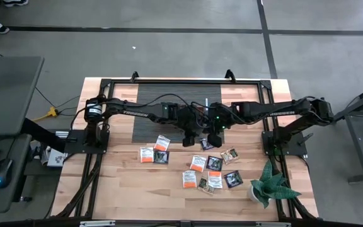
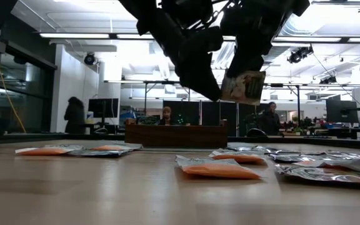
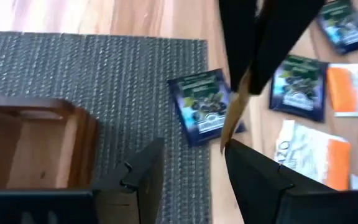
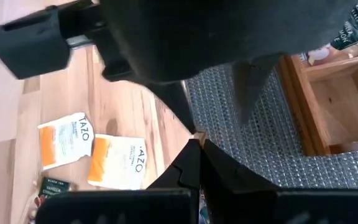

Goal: Pick & Place Tea
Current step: Put the brown tea bag into the middle section of the wooden organizer

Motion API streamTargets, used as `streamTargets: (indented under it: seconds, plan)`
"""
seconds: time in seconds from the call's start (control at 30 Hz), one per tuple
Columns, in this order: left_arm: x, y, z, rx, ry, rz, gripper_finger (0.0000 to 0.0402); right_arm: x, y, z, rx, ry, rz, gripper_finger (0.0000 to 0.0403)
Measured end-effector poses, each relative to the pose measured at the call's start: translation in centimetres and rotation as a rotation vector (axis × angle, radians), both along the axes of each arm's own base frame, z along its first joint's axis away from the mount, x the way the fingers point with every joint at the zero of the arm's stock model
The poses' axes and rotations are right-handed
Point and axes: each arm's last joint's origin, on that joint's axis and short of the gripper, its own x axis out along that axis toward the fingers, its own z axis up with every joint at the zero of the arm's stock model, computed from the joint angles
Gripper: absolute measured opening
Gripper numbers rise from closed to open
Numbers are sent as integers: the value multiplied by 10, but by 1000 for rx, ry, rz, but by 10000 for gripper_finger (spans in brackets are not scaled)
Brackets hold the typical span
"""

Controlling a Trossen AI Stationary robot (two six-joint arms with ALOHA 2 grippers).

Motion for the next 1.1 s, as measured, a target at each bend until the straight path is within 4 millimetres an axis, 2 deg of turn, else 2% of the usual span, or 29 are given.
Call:
streamTargets:
  seconds: [0.43,0.53,0.7,0.97,1.1]
  plan:
    - [5,-3,6,-82,-78,-79,163,2,0,2,-6,-21,0,0]
    - [5,-3,7,-92,-76,-78,133,2,0,2,-13,-29,-6,0]
    - [3,-4,6,-122,-58,-106,19,3,0,3,-14,-40,-11,0]
    - [3,-5,6,-131,-52,-105,5,3,-2,3,-38,-38,-59,3]
    - [1,-5,5,-134,-36,-105,3,3,-3,3,-51,-38,-83,33]
